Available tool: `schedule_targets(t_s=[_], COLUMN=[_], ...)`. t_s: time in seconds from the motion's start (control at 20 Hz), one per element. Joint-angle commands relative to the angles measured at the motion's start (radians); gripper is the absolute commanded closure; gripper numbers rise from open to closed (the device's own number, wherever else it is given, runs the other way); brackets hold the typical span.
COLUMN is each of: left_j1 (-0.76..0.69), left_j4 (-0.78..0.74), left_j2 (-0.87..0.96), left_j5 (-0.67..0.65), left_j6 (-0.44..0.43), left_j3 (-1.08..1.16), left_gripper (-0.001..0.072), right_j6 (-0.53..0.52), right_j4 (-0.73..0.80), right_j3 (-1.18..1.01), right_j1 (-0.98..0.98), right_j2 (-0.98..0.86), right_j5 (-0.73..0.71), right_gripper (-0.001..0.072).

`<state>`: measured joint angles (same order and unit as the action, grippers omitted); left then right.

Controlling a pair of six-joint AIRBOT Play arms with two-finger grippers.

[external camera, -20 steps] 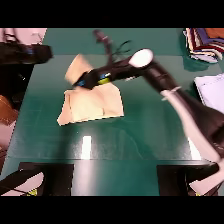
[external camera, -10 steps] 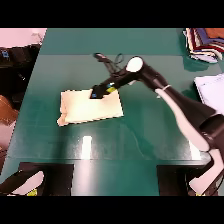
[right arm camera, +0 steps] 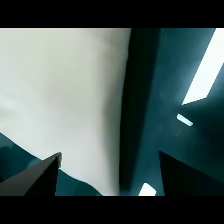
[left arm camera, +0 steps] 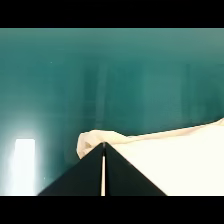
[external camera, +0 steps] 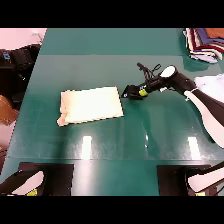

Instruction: Fold the shirts.

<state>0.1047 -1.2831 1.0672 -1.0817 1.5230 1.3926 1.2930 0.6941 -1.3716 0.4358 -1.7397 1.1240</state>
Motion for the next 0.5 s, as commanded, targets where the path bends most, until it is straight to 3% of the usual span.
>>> schedule_targets(t_s=[0.0,0.15,0.4,0.45], left_j1=[-0.013,-0.024,-0.025,-0.025], left_j4=[0.010,0.010,0.012,0.013], left_j2=[0.000,0.000,0.001,0.001], left_j5=[0.000,0.006,0.008,0.008], left_j6=[-0.007,-0.013,-0.013,-0.013], left_j3=[-0.001,-0.001,-0.001,-0.001], left_gripper=[0.0683,0.0683,0.0683,0.0683], right_j6=[-0.054,-0.100,-0.108,-0.108], right_j4=[-0.188,-0.303,-0.299,-0.298], right_j3=[0.031,0.030,-0.119,-0.144], right_j1=[0.018,0.086,0.172,0.178], right_j2=[-0.082,-0.148,-0.201,-0.201], right_j5=[-0.023,-0.038,-0.091,-0.117], right_gripper=[0.0034,0.0050,0.0140,0.0294])
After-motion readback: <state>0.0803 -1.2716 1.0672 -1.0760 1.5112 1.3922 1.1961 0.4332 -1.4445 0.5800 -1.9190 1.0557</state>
